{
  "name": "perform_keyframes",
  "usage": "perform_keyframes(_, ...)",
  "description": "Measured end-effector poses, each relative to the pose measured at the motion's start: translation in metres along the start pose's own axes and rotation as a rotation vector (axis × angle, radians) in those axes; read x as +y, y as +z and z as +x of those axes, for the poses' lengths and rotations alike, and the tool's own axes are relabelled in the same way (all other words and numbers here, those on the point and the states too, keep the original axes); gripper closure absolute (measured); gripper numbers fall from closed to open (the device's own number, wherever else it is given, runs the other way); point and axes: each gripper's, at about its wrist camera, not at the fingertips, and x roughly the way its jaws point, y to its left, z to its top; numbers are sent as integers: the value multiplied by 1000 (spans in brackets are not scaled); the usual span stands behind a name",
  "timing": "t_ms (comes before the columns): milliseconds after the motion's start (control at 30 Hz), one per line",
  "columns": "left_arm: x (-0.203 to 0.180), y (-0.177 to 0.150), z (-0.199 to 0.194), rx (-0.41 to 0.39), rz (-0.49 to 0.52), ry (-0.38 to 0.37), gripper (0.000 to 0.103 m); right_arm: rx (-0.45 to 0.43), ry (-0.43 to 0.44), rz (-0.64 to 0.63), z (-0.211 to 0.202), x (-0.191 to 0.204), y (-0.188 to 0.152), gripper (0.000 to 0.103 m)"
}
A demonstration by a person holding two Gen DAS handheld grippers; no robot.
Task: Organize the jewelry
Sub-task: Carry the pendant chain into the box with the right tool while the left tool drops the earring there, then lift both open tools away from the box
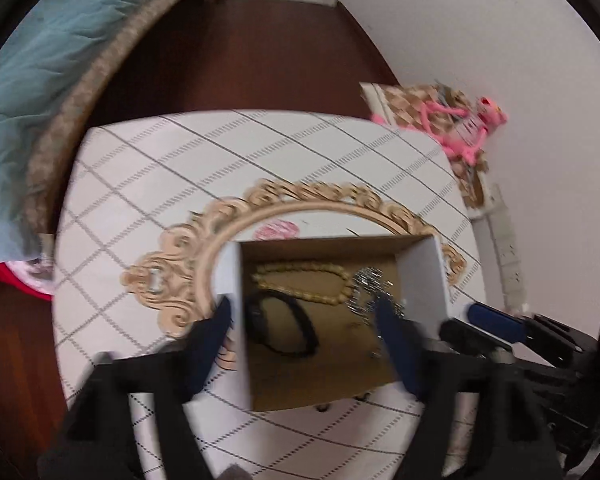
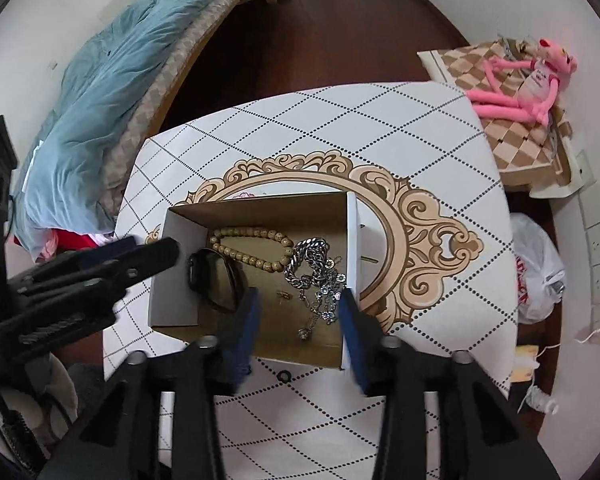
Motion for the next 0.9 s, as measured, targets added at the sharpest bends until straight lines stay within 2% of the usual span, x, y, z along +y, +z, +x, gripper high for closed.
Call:
perform_keyframes(33, 4, -2, -3, -13, -2, 22, 25, -10, -17, -7, -2, 1, -1, 45)
perform_keyframes(100, 10, -7, -7, -29, -3, 75, 21, -26, -69, -24, -5, 4, -4, 26)
perform_keyframes(133, 11, -10, -8, -38, -2, 96, 13, -34, -101, -34, -6, 5, -6, 21)
perform_keyframes(167, 13, -13, -8, -47, -1, 117, 5, -39, -149, -49, -6, 7, -9, 11)
perform_keyframes(200, 14, -19, -9, -58, 3, 144, 4, -40, -175, -56, -5, 8, -10, 6)
perform_keyframes(367, 15, -39, -13, -94, 13, 215, 3, -49, -256, -72, -1, 11, -25, 6)
perform_keyframes(467, 13, -47, -15, -90, 7, 212, 3, -58, -276, -68, -3, 12, -31, 6)
perform_keyframes(633, 10, -61, -30, -121, 7, 236, 3, -76, -273, -56, -13, 15, -44, 5)
perform_keyframes(900, 1, -85, -60, -182, 11, 279, 3, -162, -287, -38, -48, 25, -66, 5)
